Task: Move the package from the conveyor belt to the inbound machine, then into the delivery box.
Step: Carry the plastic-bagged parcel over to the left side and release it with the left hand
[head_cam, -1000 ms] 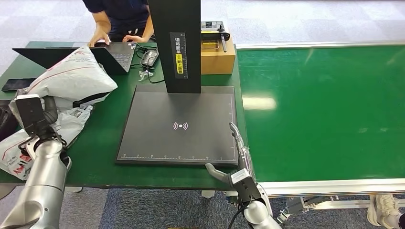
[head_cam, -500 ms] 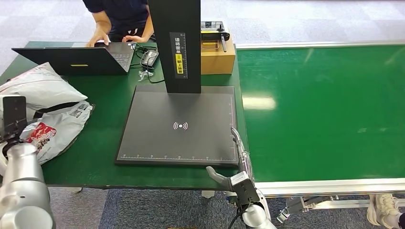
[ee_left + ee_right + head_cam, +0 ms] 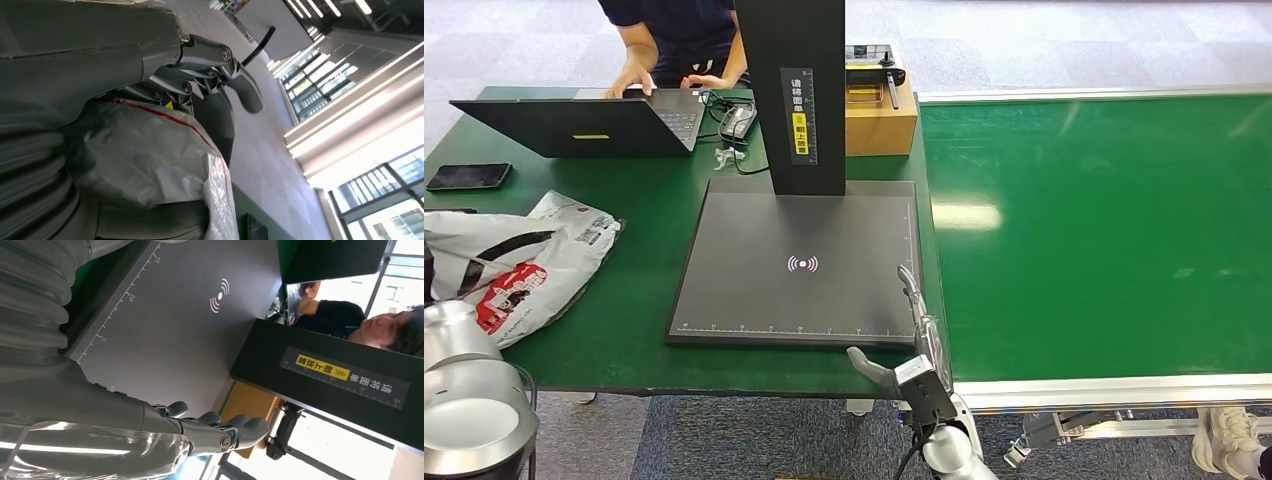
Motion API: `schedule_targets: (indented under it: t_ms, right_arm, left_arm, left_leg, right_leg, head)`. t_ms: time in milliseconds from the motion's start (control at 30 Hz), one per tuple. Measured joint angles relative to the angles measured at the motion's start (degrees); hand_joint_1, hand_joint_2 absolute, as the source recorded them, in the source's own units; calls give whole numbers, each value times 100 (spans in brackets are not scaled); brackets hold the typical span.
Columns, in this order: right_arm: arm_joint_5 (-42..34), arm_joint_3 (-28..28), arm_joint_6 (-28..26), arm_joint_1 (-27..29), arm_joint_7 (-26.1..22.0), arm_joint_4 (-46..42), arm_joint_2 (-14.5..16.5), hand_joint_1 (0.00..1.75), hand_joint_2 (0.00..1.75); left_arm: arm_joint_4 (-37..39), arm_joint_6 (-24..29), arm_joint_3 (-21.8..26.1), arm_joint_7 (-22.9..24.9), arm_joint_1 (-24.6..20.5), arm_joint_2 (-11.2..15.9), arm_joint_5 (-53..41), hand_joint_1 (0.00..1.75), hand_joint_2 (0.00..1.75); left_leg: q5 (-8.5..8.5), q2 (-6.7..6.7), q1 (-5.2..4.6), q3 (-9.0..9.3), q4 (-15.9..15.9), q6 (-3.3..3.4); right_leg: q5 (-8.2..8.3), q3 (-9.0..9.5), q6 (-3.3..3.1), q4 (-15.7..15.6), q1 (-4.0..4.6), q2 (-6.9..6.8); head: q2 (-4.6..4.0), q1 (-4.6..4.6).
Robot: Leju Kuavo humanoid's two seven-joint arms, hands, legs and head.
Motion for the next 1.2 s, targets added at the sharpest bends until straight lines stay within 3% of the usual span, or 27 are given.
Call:
schedule_targets:
  t_ms: [100,267,500,633,767,933,1200]
  right_arm:
    - [3,-9,5,-3,15,0,2,0,175]
    - [3,-60,84,-9,20,0,2,0,175]
    - [22,-96,179,-11,27,0,1,0,175]
    - [64,-130,198,-3,30,-1,1,0,175]
    - [114,-161,199,38,58,-18,1,0,175]
    - [128,-225,185,116,90,-50,-3,0,175]
    - [104,-236,139,250,89,-127,-52,0,175]
  left_arm:
    - [406,-242,-278,227,-27,19,-101,0,175]
    - [820,-1265,-931,489,-26,28,-218,0,175]
    - [956,-2332,-1643,297,131,17,381,0,175]
    - [841,-2586,-2170,172,322,-20,1101,0,175]
    - [340,-2608,-2941,203,678,-114,2186,0,175]
    - [-1020,-2235,-4417,429,1586,-202,3625,0,175]
    - [-3300,-962,-6329,708,2986,-227,3341,0,175]
  left_leg:
    - [0,-8,-1,-1,1,0]
    - [0,-12,-1,0,1,1]
    - [0,-9,-1,2,1,0]
    - [0,-9,-1,2,1,0]
    - [0,-9,-1,1,1,0]
    - [-2,-9,-1,-1,1,2]
    - [-8,-6,-3,-3,1,4]
  right_leg:
    - [0,2,0,0,-1,-9]
    - [0,5,1,0,-2,-13]
    - [0,4,0,0,-1,-11]
    - [-1,4,0,0,0,-11]
    - [-1,4,0,0,-1,-11]
    - [-2,3,1,-2,-2,-11]
    - [-4,2,4,-7,-4,-7]
  head:
    - [0,0]
    - [0,1]
    - [0,-1]
    - [0,-1]
    - [0,1]
    - [0,1]
    - [0,0]
